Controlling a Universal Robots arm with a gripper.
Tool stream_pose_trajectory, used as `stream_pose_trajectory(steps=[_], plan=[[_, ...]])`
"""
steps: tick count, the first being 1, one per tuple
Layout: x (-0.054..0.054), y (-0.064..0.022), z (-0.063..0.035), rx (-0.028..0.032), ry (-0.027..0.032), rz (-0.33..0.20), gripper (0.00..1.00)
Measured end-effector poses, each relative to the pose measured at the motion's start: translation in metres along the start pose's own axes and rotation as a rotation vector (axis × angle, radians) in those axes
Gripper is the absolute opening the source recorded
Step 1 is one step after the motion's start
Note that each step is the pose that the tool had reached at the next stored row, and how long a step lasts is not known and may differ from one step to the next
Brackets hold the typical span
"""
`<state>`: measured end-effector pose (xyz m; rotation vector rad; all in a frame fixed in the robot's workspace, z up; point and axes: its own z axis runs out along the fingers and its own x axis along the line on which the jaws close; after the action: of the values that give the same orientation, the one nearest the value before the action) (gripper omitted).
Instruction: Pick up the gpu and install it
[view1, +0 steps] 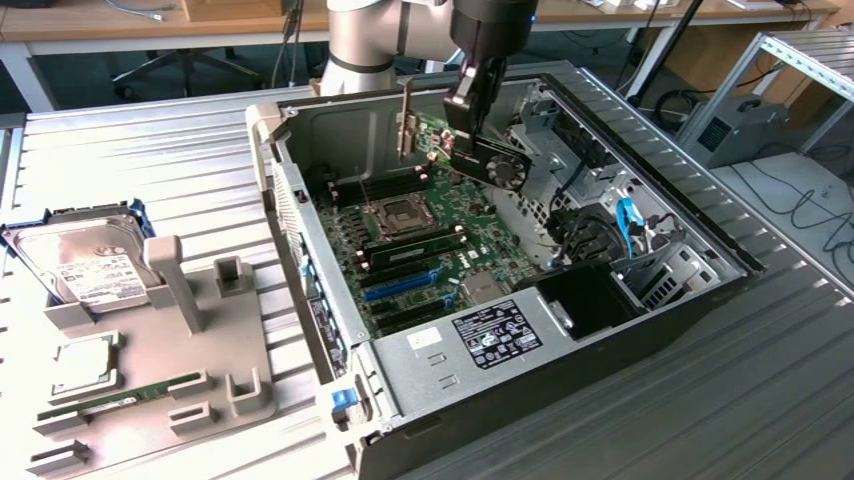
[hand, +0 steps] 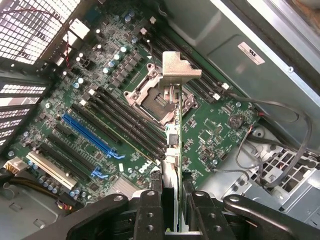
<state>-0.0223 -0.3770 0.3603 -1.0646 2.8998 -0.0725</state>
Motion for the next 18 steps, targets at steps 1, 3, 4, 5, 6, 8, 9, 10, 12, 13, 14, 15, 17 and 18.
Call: stream_pose_trajectory(steps=[1,3,4,5,6,8,9,10,12,13,14,15,17,18], plan=[[0.0,0.0,0.0,-0.0001,-0.0001,-0.002,0.26],[0.0,0.0,0.0001,-0.0002,-0.0003,-0.005,0.26],[0.0,0.0,0.0002,-0.0002,-0.0004,-0.007,0.26],[0.0,0.0,0.0002,-0.0003,-0.0005,-0.009,0.26],[0.0,0.0,0.0002,-0.0003,-0.0006,-0.01,0.26],[0.0,0.0,0.0003,-0.0005,-0.0008,-0.014,0.26],[0.0,0.0,0.0004,-0.0005,-0.001,-0.015,0.26],[0.0,0.0,0.0004,-0.0006,-0.001,-0.017,0.26],[0.0,0.0,0.0005,-0.0007,-0.0013,-0.021,0.26],[0.0,0.0,0.0006,-0.0008,-0.0014,-0.023,0.26],[0.0,0.0,0.0006,-0.0008,-0.0015,-0.024,0.26],[0.0,0.0,0.0007,-0.0009,-0.0016,-0.026,0.26],[0.0,0.0,0.0007,-0.001,-0.0018,-0.029,0.26],[0.0,0.0001,0.0007,-0.001,-0.0019,-0.031,0.26]])
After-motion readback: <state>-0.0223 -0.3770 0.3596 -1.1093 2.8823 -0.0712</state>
